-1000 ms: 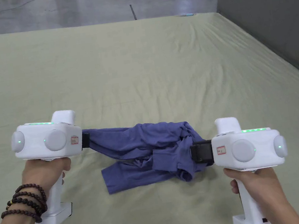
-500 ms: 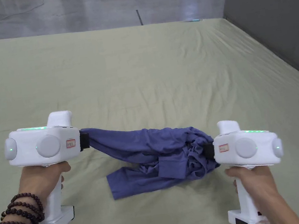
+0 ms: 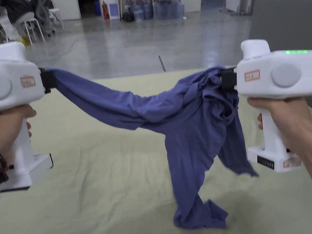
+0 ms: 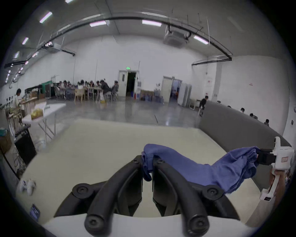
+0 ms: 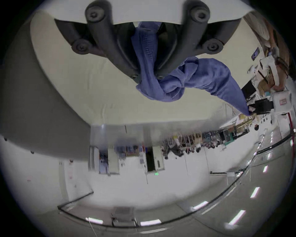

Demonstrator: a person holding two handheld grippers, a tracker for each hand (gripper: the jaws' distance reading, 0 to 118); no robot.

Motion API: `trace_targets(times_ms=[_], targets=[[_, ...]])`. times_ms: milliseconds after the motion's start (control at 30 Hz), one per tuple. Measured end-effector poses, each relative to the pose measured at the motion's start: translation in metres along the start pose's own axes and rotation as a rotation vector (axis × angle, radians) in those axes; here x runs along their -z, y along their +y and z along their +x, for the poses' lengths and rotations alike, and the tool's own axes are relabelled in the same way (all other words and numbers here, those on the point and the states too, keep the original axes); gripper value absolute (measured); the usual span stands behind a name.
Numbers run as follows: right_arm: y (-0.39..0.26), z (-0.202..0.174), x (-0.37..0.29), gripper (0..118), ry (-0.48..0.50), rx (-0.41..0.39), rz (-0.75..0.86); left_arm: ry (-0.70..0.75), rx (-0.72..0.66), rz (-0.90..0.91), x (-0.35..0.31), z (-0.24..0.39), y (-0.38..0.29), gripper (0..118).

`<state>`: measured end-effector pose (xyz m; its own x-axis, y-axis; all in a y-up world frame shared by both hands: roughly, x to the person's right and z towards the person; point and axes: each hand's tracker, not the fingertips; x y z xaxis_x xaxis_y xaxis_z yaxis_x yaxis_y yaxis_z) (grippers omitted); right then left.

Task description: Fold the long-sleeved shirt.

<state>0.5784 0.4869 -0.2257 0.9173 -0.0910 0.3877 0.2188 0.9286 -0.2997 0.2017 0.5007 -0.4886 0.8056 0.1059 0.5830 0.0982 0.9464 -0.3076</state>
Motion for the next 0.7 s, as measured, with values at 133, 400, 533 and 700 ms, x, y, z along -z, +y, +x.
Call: trace_targets(times_ms=[133,400,533,700], targets=[[0.086,-0.017,0.022,13,-0.050,-0.064,0.079,0.015,0.007,0.064,0.012,0.001,0.075,6],[0.192,-0.016,0.061,13,-0.062,0.006,0.106,0.065,0.018,0.131,0.029,0.005,0.152,6],[0.180,-0.005,0.093,13,-0.028,0.068,0.063,0.067,0.019,0.111,0.044,0.002,0.139,6],[0.092,-0.006,0.145,13,-0.019,0.030,-0.074,0.071,0.016,-0.019,0.087,-0.007,0.066,6]])
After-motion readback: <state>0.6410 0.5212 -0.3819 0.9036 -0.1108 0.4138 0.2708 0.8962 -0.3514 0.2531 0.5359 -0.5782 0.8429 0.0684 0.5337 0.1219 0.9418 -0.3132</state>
